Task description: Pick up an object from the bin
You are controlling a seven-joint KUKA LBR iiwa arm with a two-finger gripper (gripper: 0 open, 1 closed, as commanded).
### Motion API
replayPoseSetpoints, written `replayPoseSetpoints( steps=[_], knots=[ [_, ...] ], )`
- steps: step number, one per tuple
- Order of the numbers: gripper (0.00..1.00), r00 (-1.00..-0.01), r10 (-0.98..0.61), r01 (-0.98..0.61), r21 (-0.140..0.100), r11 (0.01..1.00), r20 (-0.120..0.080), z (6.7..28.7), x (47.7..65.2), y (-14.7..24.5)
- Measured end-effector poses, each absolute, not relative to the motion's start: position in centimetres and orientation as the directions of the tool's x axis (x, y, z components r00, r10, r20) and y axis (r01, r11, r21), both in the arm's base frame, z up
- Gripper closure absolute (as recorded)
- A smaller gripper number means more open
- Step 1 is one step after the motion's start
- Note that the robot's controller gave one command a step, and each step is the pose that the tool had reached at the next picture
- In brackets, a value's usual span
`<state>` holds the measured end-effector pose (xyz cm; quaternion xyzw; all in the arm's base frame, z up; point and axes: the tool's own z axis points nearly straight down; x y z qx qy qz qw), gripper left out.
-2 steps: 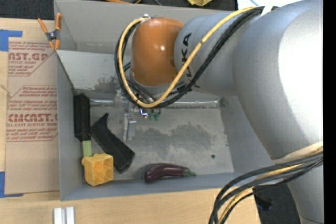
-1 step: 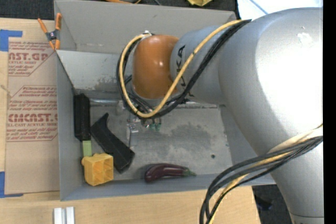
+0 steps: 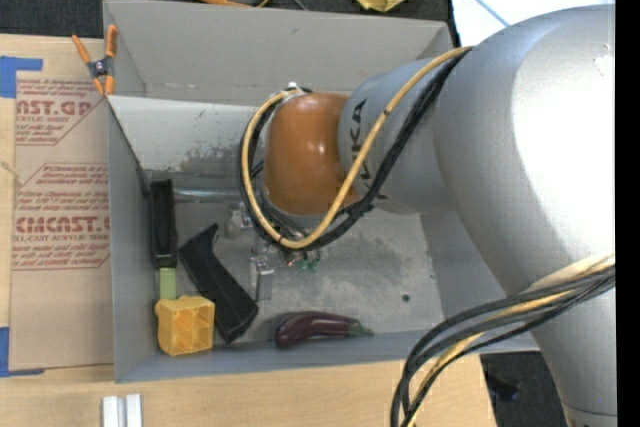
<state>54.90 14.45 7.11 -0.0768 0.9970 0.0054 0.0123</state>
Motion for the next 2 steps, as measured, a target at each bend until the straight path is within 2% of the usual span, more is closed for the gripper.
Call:
replayPoseSetpoints(
  steps=[1,2],
  knots=[
    [0.0,-0.994,-0.105,-0.105,0.006,0.994,-0.02,7.38,58.01,17.1],
    [0.0,-0.994,-0.104,-0.105,0.006,0.994,-0.019,7.37,58.0,17.09]
  ],
)
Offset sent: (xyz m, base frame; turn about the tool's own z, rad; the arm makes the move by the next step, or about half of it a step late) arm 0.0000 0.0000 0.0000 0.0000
